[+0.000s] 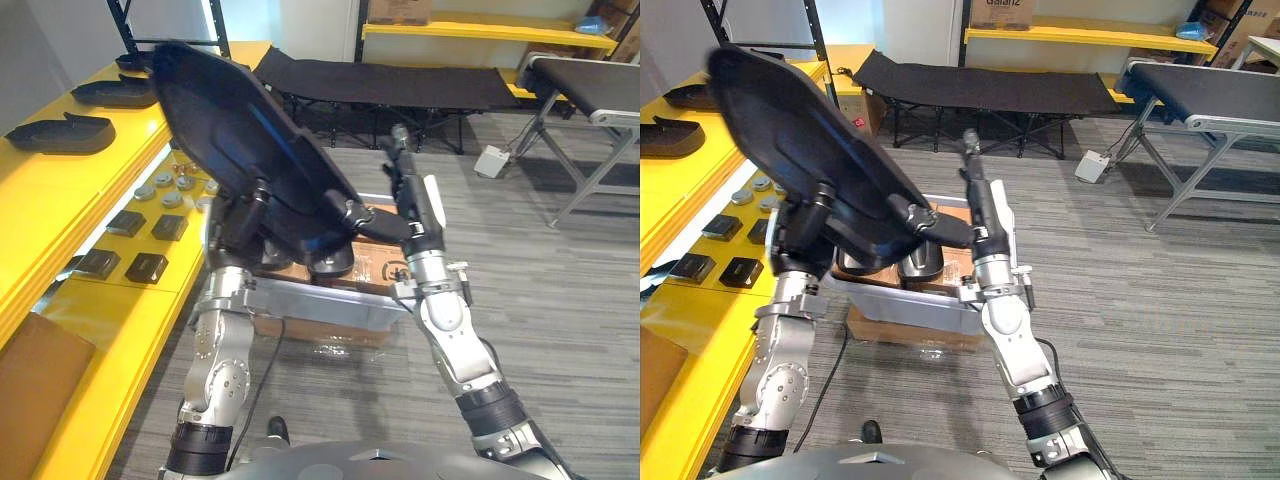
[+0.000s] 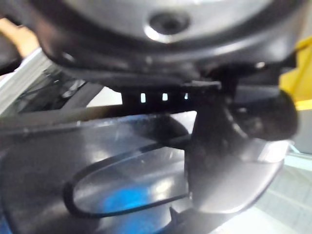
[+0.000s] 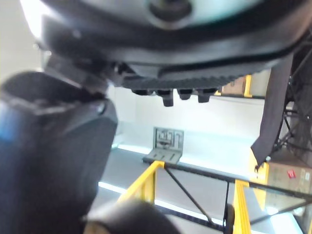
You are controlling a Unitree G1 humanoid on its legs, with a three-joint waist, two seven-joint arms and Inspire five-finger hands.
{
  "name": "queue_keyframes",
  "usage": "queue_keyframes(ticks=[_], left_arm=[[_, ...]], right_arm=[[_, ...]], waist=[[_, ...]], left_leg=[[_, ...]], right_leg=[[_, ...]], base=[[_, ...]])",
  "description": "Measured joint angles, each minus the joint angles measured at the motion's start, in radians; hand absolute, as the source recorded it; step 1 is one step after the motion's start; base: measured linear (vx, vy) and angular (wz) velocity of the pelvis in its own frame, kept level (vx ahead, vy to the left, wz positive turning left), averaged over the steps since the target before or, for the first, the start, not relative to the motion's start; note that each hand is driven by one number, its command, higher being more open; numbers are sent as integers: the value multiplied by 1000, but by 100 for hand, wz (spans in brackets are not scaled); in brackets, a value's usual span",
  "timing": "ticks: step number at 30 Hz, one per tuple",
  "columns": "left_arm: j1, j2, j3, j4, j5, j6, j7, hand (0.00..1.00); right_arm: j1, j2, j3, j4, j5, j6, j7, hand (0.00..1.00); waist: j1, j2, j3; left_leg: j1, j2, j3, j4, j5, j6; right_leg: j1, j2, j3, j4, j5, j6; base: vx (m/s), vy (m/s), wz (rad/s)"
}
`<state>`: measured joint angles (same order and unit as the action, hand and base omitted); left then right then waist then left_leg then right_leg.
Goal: Walk over and take three plastic housings, then place them on the shelf
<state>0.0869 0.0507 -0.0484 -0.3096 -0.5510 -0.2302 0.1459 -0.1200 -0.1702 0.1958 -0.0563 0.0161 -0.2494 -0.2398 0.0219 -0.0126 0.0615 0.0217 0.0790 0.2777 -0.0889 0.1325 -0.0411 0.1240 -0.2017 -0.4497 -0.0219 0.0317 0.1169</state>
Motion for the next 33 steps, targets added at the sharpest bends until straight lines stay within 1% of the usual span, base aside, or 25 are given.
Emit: queue_keyframes(ticks=[3,5,6,8,10,11,13,16,17,18,21,24,27,30,32,33], left_arm=[[24,-15,66,-36,109,-51,77,0],[47,-26,125,-55,211,-91,161,0],[48,-29,137,-56,235,-96,181,0],[72,-41,171,-76,348,-98,250,0],[102,-42,165,-96,417,-98,267,0],[119,-42,161,-103,449,-97,268,0],[131,-42,146,-104,471,-94,268,0],[177,-44,139,-105,475,-94,251,0],[203,-47,140,-105,471,-93,246,0],[236,-55,140,-105,464,-92,234,0],[268,-56,144,-105,464,-92,229,0],[285,-60,173,-105,466,-92,225,0],[284,-72,228,-105,480,-90,222,0],[298,-81,291,-129,483,-75,220,0],[328,-84,340,-138,482,-73,214,0],[336,-85,351,-138,482,-73,213,0]], right_arm=[[33,16,-84,-8,14,1,-33,100],[75,18,-145,-15,78,2,-33,100],[87,19,-151,-18,97,3,-28,100],[137,21,-171,-39,176,8,17,100],[183,34,-172,-47,188,16,47,100],[212,53,-174,-47,188,32,59,100],[258,75,-174,-47,187,48,61,100],[309,99,-179,-31,184,49,58,100],[314,99,-185,-13,184,49,56,100],[321,99,-204,10,186,49,55,100],[333,99,-234,30,199,48,67,100],[330,97,-244,57,238,47,84,100],[310,96,-214,95,233,48,104,100],[264,79,-140,136,171,52,149,100],[231,46,-76,150,146,65,192,100],[219,41,-63,159,145,65,203,100]], waist=[[1,0,0],[2,0,0],[2,0,0],[-2,0,0],[-3,1,0],[-4,1,0],[-4,3,0],[-15,7,-1],[-24,7,0],[-26,7,-1],[-25,8,0],[-21,9,0],[-3,11,2],[26,13,1],[70,13,1],[82,13,1]], left_leg=[[1,1,2,0,-1,-1],[1,1,3,0,-6,-8],[0,2,3,0,-10,-10],[0,3,8,0,-14,-12],[0,3,12,0,-17,-13],[0,3,15,0,-18,-14],[-2,3,16,0,-20,-15],[-14,4,20,0,-20,-14],[-15,4,22,0,-19,-13],[-11,4,25,0,-17,-10],[-11,5,25,0,-18,-10],[-15,6,15,0,-18,-11],[-18,4,-15,0,-18,-12],[-51,1,-76,0,-11,-17],[-66,0,-128,0,-1,-18],[-67,-3,-142,0,1,-18]], right_leg=[[1,1,0,-1,-1,-1],[1,2,2,-3,-2,-2],[1,2,2,-4,-2,-2],[0,3,7,-7,-2,-2],[-1,4,12,-12,-2,-2],[-2,4,14,-15,-2,-2],[-4,5,15,-15,-2,-2],[-19,5,18,-15,-1,-2],[-20,5,19,-16,0,0],[-19,4,27,-16,2,2],[-18,6,27,-16,4,6],[-15,8,16,-17,2,3],[2,9,-14,-18,-3,2],[7,14,-77,-15,-14,-2],[23,16,-130,-14,-24,-2],[28,17,-144,-13,-26,0]], base=[[0,0,0],[0,0,0],[0,0,0],[0,0,-6],[0,0,-7],[0,0,-5],[0,0,0],[34,6,-5],[59,2,-13],[63,1,-14],[42,-3,-3],[17,-5,8],[-3,-3,28],[-26,-10,60],[-15,-24,67],[-15,-22,69]])
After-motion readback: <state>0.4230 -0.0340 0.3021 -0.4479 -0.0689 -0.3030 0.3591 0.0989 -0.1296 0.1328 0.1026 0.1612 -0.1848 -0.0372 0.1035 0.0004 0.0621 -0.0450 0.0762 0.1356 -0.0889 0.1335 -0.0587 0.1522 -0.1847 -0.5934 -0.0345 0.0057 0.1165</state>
